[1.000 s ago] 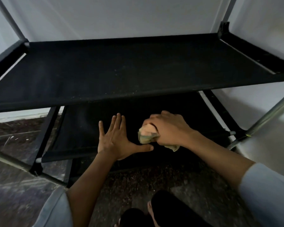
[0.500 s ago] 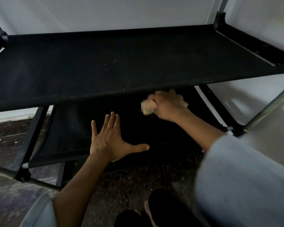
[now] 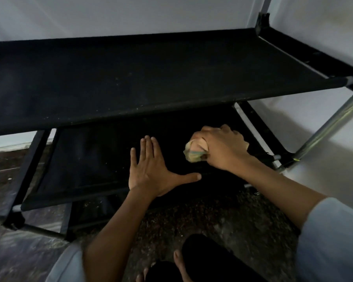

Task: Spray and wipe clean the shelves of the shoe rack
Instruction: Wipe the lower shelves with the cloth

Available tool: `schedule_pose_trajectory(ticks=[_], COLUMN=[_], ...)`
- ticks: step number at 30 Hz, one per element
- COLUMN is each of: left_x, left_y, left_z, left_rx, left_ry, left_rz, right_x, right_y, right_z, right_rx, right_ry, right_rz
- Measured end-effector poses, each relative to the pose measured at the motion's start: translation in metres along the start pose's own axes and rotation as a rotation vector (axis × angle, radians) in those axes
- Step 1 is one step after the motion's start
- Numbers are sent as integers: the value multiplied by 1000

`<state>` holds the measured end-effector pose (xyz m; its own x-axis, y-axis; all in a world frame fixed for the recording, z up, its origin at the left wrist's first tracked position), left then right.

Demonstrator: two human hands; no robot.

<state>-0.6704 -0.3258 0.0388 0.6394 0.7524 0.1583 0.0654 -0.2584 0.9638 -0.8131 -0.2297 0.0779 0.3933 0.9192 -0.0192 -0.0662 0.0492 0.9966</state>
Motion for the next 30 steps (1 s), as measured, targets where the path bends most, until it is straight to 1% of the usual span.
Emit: schedule_pose_trajectory(ticks=[2, 4, 5, 6, 7, 9, 10, 11, 14, 15, 16, 18, 20, 22, 25, 27, 30], left_x=[1, 2, 3, 4, 4, 5, 6, 7, 9, 12, 12, 13, 12, 11, 12, 11, 6], left_y=[-2, -2, -1, 0, 0, 3, 4, 6, 8, 10, 10, 11, 14, 15, 14, 12, 7], left_z=[2, 1, 1, 0, -1, -1, -1, -2, -3, -5, -6, -6, -3, -2, -5, -9, -33], left_rx=[4, 12, 23, 38, 53, 77, 86, 97, 144, 143, 131, 125, 146, 134, 75, 41, 29], left_ry=[12, 9, 0, -12, -24, -40, -47, -50, -59, -76, -100, -109, -35, 9, 8, 2, -69], left_rz=[-44, -74, -81, -85, -90, -102, -109, -118, -133, -138, -141, -133, -98, -50, -5, 19, -6], right_x=[-25, -53, -61, -65, -68, -68, -65, -63, -47, -36, -30, -21, -7, 8, 27, 27, 25], right_y=[-1, 3, 5, 5, 3, -3, -3, -3, -5, -5, -5, -2, 4, 11, 21, 21, 14], right_z=[-6, -14, -16, -13, -4, 21, 32, 41, 64, 66, 64, 50, 23, -19, -71, -80, -77], right_rx=[38, 4, -52, -114, -134, -127, -134, -137, -135, -119, -116, -119, -95, -63, -59, -41, 48], right_ry=[-79, -292, -422, -508, -510, -409, -357, -265, 234, 319, 337, 306, 227, 66, -178, -212, -164], right_rz=[-57, -70, -105, -156, -204, -252, -246, -217, -33, 8, 32, 48, 91, 121, 131, 117, 77])
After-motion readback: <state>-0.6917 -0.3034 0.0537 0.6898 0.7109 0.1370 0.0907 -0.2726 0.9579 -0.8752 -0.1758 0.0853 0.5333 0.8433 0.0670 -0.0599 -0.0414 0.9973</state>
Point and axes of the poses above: each hand's wrist, its own x-axis away from the middle knuckle, its own y-axis out of the back of the hand, z = x × y, the point moved 4 cm from there along -x, towards the middle knuckle, and after that the axes turned 5 degrees about y, right-handed, at the moved point
